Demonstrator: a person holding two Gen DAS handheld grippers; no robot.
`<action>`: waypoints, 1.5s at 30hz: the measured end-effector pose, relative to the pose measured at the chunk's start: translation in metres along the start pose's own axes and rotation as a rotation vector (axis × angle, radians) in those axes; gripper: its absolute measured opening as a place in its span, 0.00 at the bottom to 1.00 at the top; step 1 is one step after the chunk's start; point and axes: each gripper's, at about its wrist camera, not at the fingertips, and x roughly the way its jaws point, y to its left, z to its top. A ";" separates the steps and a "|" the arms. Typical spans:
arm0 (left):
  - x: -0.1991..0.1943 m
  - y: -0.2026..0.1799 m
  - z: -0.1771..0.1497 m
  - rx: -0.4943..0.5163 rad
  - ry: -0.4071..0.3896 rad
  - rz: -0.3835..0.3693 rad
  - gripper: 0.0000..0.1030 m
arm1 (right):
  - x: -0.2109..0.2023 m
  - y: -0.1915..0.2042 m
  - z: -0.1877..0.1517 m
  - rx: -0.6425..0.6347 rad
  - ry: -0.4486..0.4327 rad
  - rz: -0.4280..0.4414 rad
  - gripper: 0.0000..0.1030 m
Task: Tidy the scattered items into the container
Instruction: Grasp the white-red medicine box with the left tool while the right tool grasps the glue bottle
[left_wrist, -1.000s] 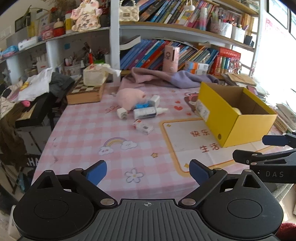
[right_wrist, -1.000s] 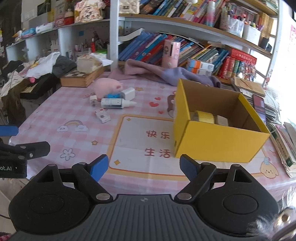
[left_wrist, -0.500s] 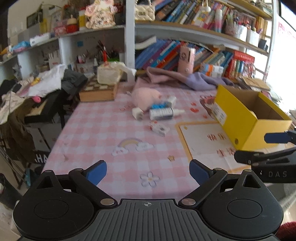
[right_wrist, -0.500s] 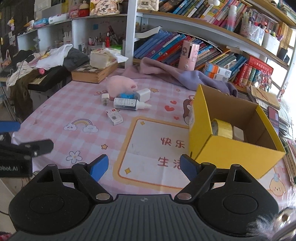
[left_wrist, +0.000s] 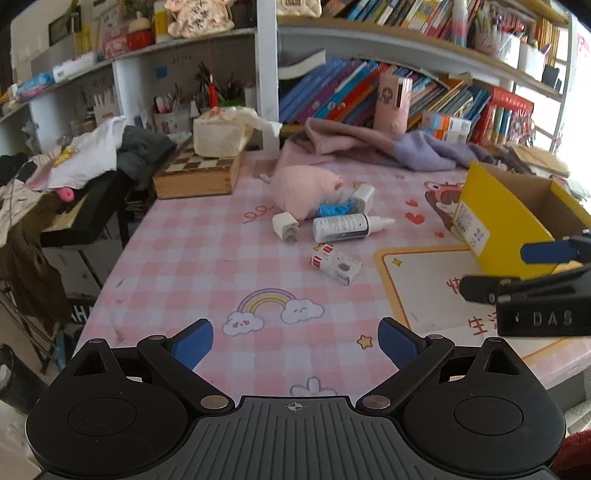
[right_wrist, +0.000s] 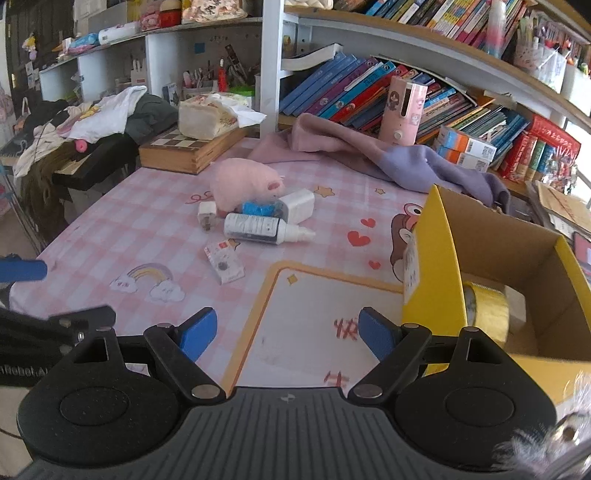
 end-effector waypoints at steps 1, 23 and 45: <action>0.005 -0.002 0.003 0.004 0.004 -0.001 0.95 | 0.006 -0.004 0.004 0.005 0.003 0.004 0.81; 0.126 -0.043 0.048 0.090 0.067 -0.044 0.95 | 0.134 -0.017 0.093 -0.088 0.090 0.193 0.79; 0.148 -0.019 0.036 0.011 0.194 0.066 0.92 | 0.192 0.000 0.099 -0.253 0.290 0.379 0.74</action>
